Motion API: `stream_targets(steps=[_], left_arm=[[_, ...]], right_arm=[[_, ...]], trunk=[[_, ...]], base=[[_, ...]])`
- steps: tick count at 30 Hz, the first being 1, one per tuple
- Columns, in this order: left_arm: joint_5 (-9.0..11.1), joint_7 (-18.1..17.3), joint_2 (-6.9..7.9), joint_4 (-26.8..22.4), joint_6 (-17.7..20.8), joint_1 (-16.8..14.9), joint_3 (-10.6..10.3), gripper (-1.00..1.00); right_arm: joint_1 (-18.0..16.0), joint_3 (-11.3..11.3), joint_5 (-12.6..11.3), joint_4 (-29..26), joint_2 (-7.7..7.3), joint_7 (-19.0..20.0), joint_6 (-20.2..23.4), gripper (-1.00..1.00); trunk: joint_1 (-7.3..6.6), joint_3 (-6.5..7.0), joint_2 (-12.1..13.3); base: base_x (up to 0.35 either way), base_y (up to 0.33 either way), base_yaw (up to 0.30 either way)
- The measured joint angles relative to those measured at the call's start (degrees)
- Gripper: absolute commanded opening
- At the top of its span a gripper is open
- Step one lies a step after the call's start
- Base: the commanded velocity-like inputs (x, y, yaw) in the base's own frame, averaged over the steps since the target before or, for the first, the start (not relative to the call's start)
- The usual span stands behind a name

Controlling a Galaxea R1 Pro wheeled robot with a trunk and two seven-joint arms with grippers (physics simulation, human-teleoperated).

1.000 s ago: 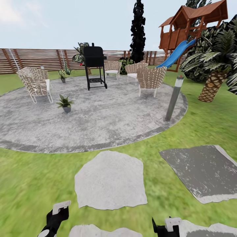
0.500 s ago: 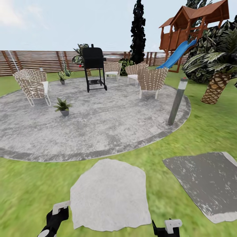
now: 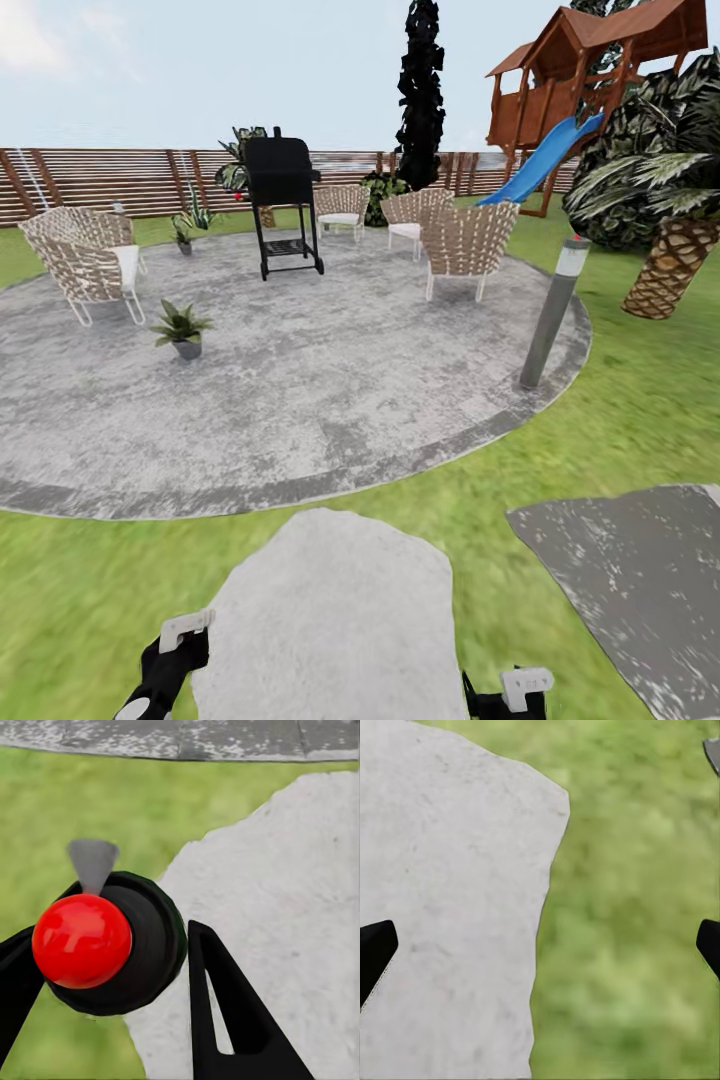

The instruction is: Pick up the pesticide atomizer in the garden and spray insectifuge to fully cover both potted plants in the garden.

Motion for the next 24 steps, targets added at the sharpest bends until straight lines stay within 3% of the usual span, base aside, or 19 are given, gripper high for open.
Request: stream_targets(steps=[24], left_arm=[[0.00,0.00,0.00,-0.01,0.00,0.05,-0.01,-1.00]], right_arm=[[0.00,0.00,0.00,0.26,0.00,0.00,0.00,1.00]], trunk=[[0.00,0.00,0.00]], base=[[0.339,0.000,0.000]])
